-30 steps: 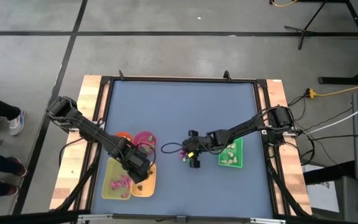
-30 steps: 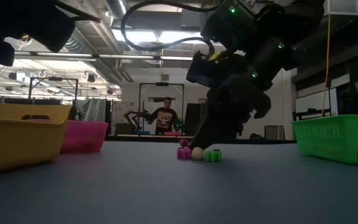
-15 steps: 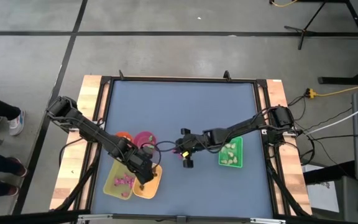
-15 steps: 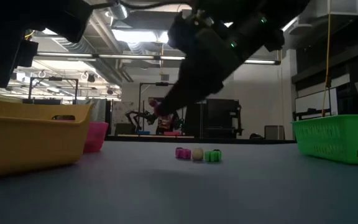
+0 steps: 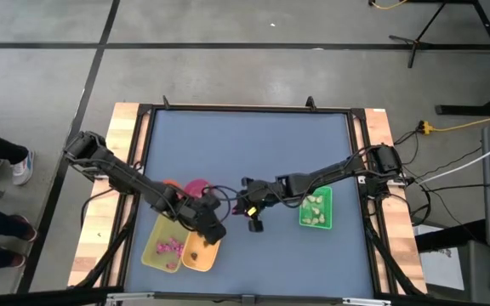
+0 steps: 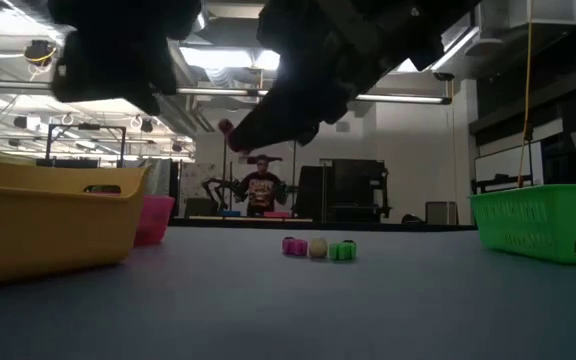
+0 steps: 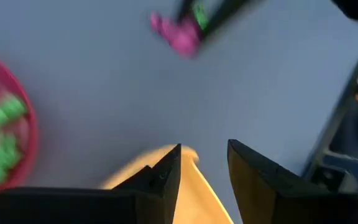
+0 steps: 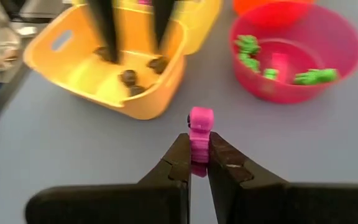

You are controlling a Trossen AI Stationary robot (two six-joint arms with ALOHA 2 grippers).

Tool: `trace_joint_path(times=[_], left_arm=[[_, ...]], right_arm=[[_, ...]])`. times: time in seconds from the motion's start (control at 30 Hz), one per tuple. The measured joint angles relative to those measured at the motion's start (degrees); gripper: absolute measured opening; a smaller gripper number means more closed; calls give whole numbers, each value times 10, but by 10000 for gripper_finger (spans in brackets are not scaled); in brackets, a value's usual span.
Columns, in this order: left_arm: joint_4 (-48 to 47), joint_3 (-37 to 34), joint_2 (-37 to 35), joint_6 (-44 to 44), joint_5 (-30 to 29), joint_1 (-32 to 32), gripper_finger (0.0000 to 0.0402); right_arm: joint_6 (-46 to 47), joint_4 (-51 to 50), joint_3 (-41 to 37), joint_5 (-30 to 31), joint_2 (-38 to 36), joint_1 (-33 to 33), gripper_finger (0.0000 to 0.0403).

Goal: Sort Halloween decoration
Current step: Put the pink skeleton toy into the light yellow bin

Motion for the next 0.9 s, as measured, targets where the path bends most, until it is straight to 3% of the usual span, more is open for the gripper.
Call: trace_joint_path(times=[0.2, 0.43, 0.9], left_arm=[[15, 0, 2, 110, -64, 13, 115], [85, 0, 2, 271, -68, 15, 115], [100, 0, 33, 275, -37, 29, 115]], right_arm=[[1, 3, 0, -79, 0, 0, 28], [1, 2, 0, -87, 0, 0, 28], [1, 4, 0, -90, 0, 0, 28]])
